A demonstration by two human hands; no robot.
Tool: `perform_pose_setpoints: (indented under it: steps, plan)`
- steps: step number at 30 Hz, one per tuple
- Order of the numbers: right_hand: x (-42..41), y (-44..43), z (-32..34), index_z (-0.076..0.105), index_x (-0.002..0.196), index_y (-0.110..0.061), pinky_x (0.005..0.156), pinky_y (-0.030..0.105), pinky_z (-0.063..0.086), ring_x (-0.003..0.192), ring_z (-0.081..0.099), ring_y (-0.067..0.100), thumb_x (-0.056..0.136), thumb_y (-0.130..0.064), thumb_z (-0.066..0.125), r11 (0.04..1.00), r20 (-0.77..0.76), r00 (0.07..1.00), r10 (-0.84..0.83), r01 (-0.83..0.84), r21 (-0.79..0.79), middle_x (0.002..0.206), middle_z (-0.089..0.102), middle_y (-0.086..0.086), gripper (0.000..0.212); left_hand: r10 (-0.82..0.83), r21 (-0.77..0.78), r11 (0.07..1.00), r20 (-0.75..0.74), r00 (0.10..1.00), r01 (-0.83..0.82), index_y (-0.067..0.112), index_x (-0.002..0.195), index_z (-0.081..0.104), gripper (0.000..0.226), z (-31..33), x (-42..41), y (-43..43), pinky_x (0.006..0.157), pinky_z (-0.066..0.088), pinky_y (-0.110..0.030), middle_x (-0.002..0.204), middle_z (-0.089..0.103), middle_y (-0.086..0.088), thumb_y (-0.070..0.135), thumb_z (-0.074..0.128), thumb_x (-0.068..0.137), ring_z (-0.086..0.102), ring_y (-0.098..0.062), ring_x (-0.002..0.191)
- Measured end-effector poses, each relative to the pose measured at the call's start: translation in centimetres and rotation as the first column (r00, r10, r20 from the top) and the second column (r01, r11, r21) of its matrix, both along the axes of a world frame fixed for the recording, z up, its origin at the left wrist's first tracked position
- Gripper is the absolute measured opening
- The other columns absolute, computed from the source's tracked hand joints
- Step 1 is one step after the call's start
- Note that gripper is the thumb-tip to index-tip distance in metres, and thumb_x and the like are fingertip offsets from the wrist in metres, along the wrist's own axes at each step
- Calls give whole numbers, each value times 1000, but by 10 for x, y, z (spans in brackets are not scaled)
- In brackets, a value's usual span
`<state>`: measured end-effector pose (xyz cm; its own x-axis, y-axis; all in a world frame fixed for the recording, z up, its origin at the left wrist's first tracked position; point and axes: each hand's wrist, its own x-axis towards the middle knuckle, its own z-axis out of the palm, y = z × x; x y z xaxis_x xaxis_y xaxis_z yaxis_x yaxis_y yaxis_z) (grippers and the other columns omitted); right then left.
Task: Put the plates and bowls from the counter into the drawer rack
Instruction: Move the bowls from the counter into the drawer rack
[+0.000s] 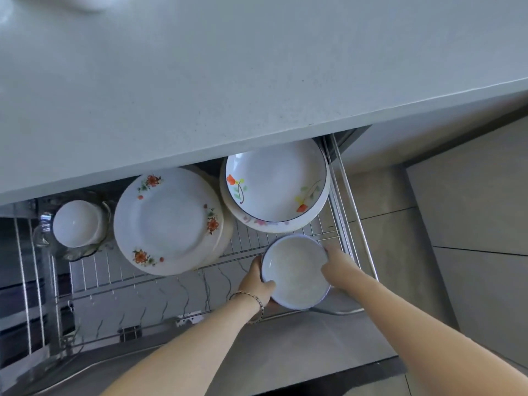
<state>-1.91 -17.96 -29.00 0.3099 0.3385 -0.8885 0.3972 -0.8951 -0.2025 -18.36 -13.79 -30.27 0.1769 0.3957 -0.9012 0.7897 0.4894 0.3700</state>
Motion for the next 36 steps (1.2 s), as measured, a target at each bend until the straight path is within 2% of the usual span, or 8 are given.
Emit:
perform_pose_setpoints:
  steps: [6, 10, 15, 18, 26, 30, 33, 36]
  plan:
    - [15, -11, -19, 47, 131, -8, 89, 32, 45, 114, 55, 34, 85, 4, 36, 999, 59, 998, 2, 0, -38, 124, 59, 18, 49, 41, -81, 996, 48, 998, -37, 27, 140, 33, 65, -24, 18, -4, 88, 54, -48, 107, 48, -4, -2, 47, 84, 53, -32, 107]
    - [24, -18, -21, 47, 127, -6, 85, 31, 44, 114, 56, 34, 88, 1, 38, 995, 93, 995, 25, -16, -95, 124, 59, 17, 41, 5, -107, 994, 82, 997, 4, 30, 142, 31, 68, -28, 27, -11, 92, 52, -50, 119, 54, -10, -2, 48, 84, 52, -36, 116]
    - [17, -13, -12, 32, 139, -13, 89, 35, 45, 117, 53, 34, 86, 5, 37, 965, 235, 939, 252, -261, 10, 134, 46, 14, 56, 18, -132, 991, 99, 995, -5, 25, 141, 34, 57, -31, 27, -12, 85, 57, -46, 120, 57, -11, 6, 47, 89, 58, -31, 105]
    - [19, -8, -8, 31, 144, -18, 94, 37, 44, 121, 49, 33, 86, 7, 35, 903, 278, 882, 381, -419, 93, 140, 43, 9, 63, 14, -173, 985, 102, 995, 3, 26, 147, 25, 65, -31, 30, -14, 86, 57, -45, 131, 55, -11, 12, 51, 90, 58, -32, 114]
    - [25, -4, -3, 40, 133, -8, 89, 37, 45, 118, 50, 32, 86, 11, 38, 873, 277, 837, 472, -487, -19, 129, 50, 13, 51, -119, -190, 972, 113, 986, 139, 31, 148, 16, 68, -24, 39, -8, 83, 58, -37, 132, 55, -10, 21, 51, 90, 60, -33, 113]
    - [24, -3, 0, 33, 138, -7, 96, 35, 42, 125, 44, 30, 87, 10, 39, 867, 257, 835, 487, -498, -26, 136, 44, 12, 54, -95, -190, 975, 103, 990, 113, 21, 136, 35, 50, -20, 41, -6, 81, 59, -42, 122, 59, -15, 19, 52, 90, 62, -33, 104]
    - [25, 3, 1, 34, 136, -6, 97, 34, 40, 126, 43, 29, 87, 9, 40, 861, 267, 828, 493, -508, -14, 137, 42, 12, 52, -59, -178, 981, 105, 993, 77, 20, 134, 38, 47, -18, 44, -4, 71, 58, -31, 116, 58, -10, 18, 53, 90, 60, -26, 96]
    - [26, 8, 5, 41, 129, -6, 93, 34, 41, 124, 44, 29, 85, 10, 39, 859, 278, 825, 493, -513, -2, 133, 44, 11, 46, -110, -154, 981, 74, 991, 120, 18, 140, 31, 57, -18, 41, -6, 87, 54, -33, 130, 55, -7, 26, 54, 88, 59, -24, 105]
